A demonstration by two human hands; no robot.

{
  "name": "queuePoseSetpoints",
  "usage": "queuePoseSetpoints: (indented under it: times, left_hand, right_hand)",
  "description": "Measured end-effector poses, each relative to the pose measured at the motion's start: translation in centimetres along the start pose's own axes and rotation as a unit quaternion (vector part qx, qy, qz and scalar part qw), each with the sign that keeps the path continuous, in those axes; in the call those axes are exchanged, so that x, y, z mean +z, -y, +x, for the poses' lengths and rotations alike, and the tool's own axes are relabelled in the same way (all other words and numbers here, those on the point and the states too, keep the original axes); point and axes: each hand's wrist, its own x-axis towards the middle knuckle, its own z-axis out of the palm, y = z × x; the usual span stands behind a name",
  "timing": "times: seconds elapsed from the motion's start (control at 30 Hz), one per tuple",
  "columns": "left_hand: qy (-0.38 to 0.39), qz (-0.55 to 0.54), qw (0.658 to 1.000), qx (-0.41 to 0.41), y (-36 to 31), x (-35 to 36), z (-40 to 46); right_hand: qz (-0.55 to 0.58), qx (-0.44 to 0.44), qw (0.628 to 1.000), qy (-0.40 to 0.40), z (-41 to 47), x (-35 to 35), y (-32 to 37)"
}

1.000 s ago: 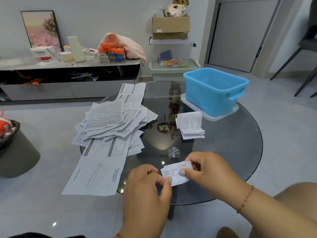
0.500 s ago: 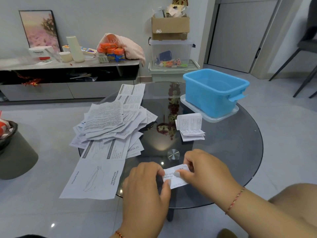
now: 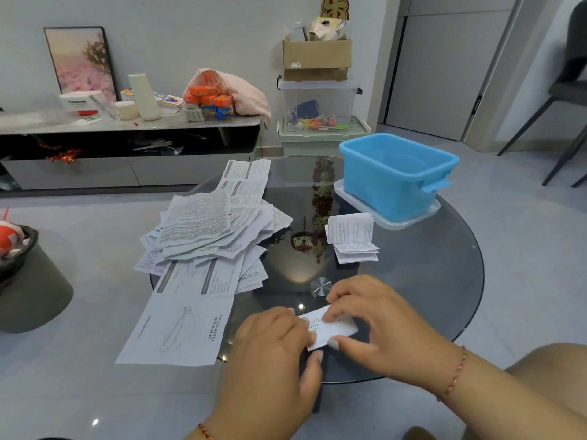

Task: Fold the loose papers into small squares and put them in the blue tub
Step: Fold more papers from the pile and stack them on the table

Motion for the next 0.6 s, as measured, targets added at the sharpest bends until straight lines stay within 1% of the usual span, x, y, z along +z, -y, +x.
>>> queuePoseSetpoints:
  times: [0.07,0.17,0.27,0.37,0.43,0.5,0.53,0.6]
  left_hand:
    - [0.025,0.001,1.0,-0.014,0.2,-0.4,0.5]
    - [0.055,0.008,0.998,-0.008,0.3,-0.8,1.0]
    - [0.061,0.014,0.998,0.008,0.3,-1.1,1.1]
    - [0.065,-0.004,0.998,0.003,0.3,-1.0,1.2]
    - [0.069,-0.035,0.997,-0.031,0.2,-1.2,1.3]
    - [0.059,-0.072,0.99,-0.103,0.0,-1.4,1.3]
    - [0.054,-0.076,0.985,-0.144,-0.2,-1.5,1.4]
    - [0.051,-0.05,0.976,-0.207,-0.7,-1.8,1.6]
  right_hand:
    - [0.005,-0.025,0.999,0.02,0.0,-0.1,-0.3]
    - [-0.006,-0.039,0.999,0.02,0.4,-0.2,-0.6]
    - [-0.013,-0.058,0.998,0.011,0.6,0.0,-0.7]
    - [0.006,-0.063,0.998,-0.004,0.7,0.0,-0.9]
    - [-0.005,-0.087,0.996,-0.016,0.7,0.0,-1.1]
    - [-0.048,-0.135,0.989,-0.028,0.9,0.2,-1.1]
    - [-0.076,-0.162,0.983,-0.04,1.0,0.3,-1.1]
    - [-0.128,-0.211,0.965,-0.085,1.1,0.6,-1.0]
